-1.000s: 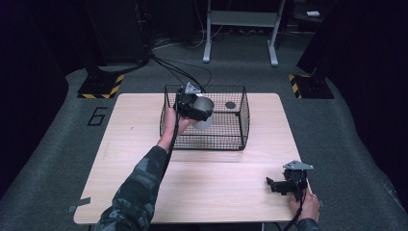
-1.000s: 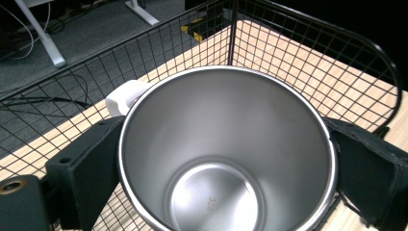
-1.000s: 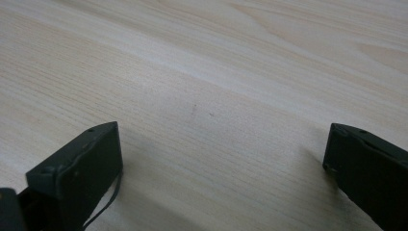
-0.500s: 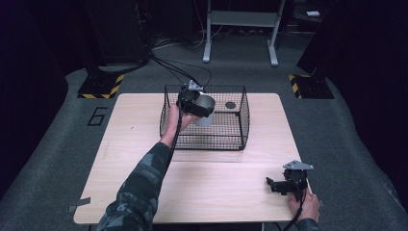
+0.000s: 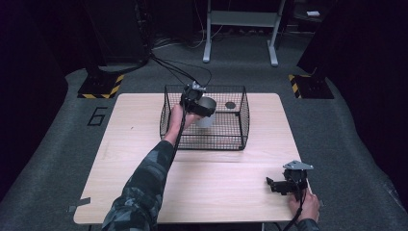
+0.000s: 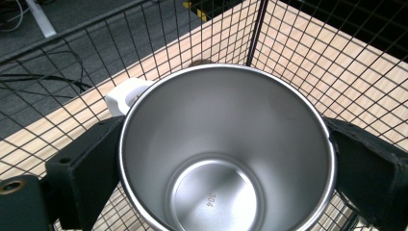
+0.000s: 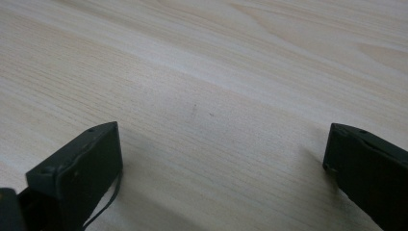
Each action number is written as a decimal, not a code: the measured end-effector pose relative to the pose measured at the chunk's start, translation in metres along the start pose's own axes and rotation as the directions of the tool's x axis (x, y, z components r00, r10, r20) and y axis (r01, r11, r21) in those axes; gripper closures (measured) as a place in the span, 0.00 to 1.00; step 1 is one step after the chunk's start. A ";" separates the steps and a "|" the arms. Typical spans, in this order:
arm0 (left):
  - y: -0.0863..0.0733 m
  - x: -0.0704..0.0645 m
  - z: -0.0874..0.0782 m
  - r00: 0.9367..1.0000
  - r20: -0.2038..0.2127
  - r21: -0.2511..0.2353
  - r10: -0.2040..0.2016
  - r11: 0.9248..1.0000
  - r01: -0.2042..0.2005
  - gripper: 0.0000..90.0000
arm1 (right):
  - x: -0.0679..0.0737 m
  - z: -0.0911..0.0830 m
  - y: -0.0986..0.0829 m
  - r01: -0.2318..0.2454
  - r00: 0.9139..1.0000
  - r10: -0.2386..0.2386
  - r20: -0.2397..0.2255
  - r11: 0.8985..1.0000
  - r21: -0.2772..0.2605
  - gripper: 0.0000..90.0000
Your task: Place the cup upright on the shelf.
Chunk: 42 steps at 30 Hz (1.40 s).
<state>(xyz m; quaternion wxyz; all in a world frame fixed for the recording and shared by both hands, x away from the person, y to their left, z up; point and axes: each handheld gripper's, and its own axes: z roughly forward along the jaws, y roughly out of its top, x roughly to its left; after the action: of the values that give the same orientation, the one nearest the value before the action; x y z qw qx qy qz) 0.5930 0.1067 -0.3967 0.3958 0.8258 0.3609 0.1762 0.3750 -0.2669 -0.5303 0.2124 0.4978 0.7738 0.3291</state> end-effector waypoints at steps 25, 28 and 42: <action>-0.005 0.000 0.028 0.999 0.032 0.105 0.015 0.994 -0.018 0.07 | 0.000 0.000 0.000 -0.003 1.000 0.003 0.003 1.000 -0.005 0.00; -0.006 0.000 0.030 0.999 0.033 0.113 0.008 0.994 -0.011 0.07 | 0.000 0.000 0.000 -0.002 1.000 0.002 0.003 1.000 -0.005 0.00; -0.010 -0.005 0.030 0.999 0.044 0.166 0.020 0.986 -0.027 0.07 | 0.000 0.000 0.000 -0.002 1.000 0.002 0.003 1.000 -0.005 0.00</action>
<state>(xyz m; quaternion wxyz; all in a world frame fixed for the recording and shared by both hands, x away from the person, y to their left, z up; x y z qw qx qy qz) 0.6023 0.0920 -0.4234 0.3310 0.8638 0.3560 0.1326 0.3752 -0.2668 -0.5306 0.2144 0.4984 0.7722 0.3307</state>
